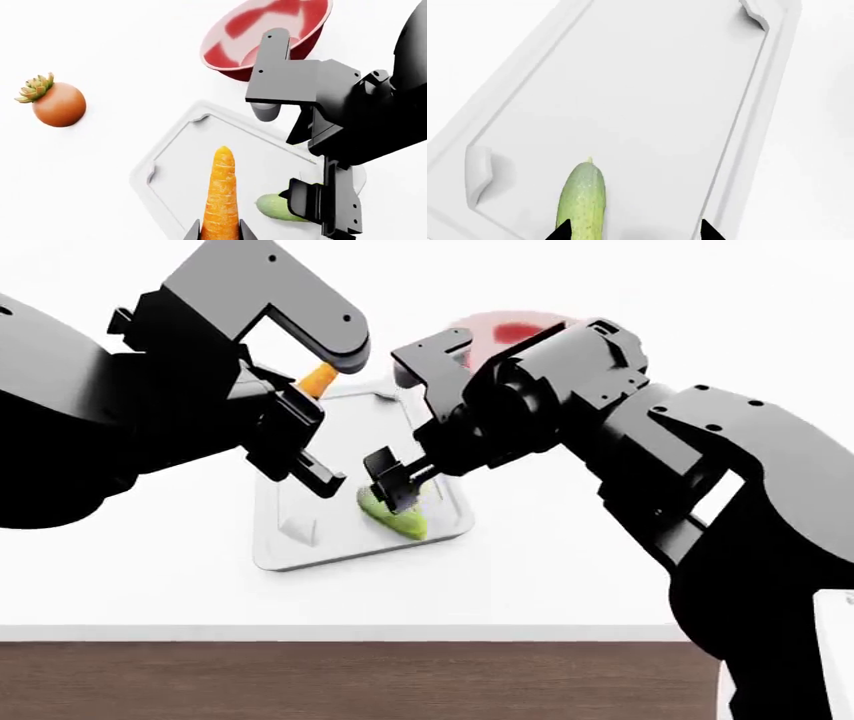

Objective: Place the two vegetables and bowl onto the tray for setting up a vegetable dip station.

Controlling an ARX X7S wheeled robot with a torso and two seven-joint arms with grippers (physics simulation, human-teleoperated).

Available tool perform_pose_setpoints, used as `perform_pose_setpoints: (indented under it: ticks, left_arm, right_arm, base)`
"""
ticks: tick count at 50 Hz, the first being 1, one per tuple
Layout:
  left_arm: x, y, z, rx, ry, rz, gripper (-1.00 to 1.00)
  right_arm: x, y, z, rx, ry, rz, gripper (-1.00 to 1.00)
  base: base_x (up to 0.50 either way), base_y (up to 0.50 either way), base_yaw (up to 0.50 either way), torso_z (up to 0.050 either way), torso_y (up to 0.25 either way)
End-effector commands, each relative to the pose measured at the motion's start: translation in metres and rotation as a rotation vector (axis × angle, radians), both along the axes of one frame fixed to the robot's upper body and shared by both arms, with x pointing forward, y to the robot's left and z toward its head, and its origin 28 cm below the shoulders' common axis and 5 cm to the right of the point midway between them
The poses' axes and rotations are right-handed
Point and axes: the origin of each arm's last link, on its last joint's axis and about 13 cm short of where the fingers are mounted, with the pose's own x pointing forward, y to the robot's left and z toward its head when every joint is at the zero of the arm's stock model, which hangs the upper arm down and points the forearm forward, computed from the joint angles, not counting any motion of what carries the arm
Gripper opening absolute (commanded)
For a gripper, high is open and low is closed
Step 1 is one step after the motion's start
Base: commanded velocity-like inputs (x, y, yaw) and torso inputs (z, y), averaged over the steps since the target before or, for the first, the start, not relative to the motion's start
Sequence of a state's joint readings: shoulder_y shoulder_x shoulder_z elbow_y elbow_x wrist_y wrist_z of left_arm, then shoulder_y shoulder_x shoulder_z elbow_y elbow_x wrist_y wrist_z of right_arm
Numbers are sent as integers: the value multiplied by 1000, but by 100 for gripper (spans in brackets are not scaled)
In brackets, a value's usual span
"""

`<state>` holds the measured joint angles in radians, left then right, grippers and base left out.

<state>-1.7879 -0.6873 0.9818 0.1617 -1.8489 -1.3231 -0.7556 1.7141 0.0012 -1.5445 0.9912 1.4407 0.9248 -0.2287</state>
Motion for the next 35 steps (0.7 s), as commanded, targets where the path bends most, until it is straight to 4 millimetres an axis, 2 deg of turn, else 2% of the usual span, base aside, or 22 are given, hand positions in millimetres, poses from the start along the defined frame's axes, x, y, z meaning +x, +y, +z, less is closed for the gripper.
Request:
perform_pose_setpoints:
  ticks: [1, 9, 22, 35]
  left_arm:
    - [0, 1, 0, 2, -2, 10, -100]
    - [2, 0, -2, -8, 14, 30, -100]
    - [9, -10, -9, 20, 97, 51, -100]
    - [12, -18, -20, -13, 230, 132, -100]
  right_arm:
    - [-4, -3, 19, 25, -35, -4, 100]
    - [-31, -20, 60, 72, -133, -35, 100]
    - [-77, -50, 93, 77, -211, -105, 100]
    - [-108, -63, 113, 76, -268, -149, 100]
  base:
    - [0, 0, 0, 0, 0]
    - [0, 0, 0, 0, 0]
    - [0, 0, 0, 0, 0]
    - [0, 0, 0, 0, 0]
